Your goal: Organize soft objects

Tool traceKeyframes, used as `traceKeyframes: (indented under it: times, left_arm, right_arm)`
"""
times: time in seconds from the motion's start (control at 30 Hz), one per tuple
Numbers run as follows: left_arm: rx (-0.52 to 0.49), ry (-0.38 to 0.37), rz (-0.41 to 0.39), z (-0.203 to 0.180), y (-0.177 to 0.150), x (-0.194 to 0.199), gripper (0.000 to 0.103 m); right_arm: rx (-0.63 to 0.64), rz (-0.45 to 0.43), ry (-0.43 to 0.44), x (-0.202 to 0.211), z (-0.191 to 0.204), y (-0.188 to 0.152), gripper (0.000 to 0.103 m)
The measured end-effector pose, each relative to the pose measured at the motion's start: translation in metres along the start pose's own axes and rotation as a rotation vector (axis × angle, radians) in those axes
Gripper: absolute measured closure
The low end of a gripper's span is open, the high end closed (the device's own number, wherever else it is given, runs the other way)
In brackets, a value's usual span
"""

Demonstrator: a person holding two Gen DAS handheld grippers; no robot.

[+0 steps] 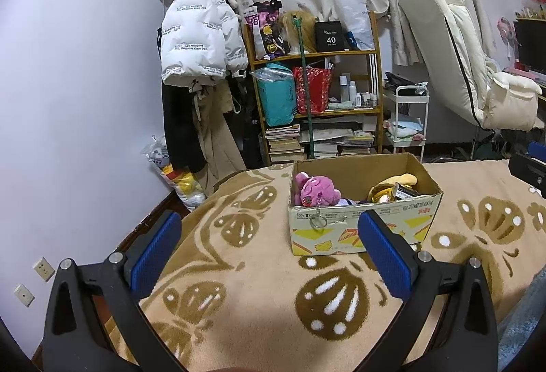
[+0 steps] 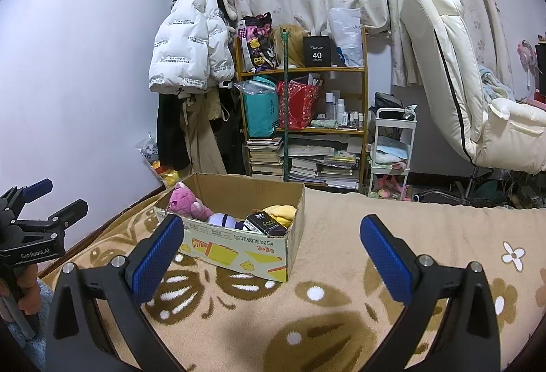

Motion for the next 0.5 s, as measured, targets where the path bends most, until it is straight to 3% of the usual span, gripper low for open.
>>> traceKeyframes:
  times: [0.5]
  left_arm:
    - [-0.006, -0.004, 0.001, -0.0024, -0.0004, -0.0007, 0.001]
  right_arm:
    - [-0.001, -0.001, -0.001, 0.0001, -0.0008, 0.0004, 0.0]
Point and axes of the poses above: each gripper's, at about its wrist camera, not at the fingertips, and x roughly against the way its jaws point, z to its left, y to its top, the point moved 5 cm from there along -x, roughly the way its jaws point, and after that the axes turned 7 degrees about y, right-handed, at the moved point
